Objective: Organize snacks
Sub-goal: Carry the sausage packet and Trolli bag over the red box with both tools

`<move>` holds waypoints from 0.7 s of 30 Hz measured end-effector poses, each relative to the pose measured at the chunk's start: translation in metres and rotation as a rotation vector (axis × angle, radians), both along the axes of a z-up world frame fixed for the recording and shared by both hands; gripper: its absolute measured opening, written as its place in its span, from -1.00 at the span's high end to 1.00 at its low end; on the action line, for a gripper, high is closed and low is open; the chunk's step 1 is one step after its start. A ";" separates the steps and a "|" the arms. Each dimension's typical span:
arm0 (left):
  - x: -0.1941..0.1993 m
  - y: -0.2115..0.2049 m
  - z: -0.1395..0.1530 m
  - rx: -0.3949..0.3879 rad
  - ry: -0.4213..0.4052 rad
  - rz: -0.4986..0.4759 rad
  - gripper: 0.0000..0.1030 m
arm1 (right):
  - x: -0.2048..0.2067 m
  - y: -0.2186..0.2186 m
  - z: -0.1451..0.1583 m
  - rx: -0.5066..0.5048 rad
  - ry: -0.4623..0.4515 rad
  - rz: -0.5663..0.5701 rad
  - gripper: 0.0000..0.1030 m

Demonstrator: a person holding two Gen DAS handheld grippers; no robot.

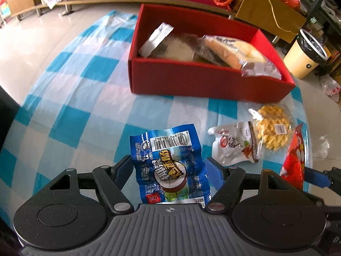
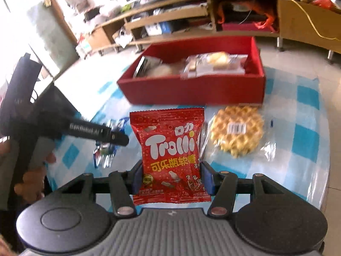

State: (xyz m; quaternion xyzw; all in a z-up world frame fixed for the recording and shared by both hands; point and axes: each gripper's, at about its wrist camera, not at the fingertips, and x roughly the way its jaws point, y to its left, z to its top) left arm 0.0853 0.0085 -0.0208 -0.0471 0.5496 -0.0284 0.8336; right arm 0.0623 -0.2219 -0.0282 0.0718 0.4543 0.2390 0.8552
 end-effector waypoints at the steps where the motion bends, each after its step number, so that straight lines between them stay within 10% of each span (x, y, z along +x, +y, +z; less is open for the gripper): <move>1: 0.000 -0.002 0.003 0.006 -0.012 -0.003 -0.53 | 0.002 -0.001 0.002 0.005 -0.009 -0.007 -0.04; 21: 0.031 -0.021 0.047 0.085 -0.187 -0.018 -0.53 | 0.047 -0.007 0.034 0.094 -0.144 -0.110 -0.04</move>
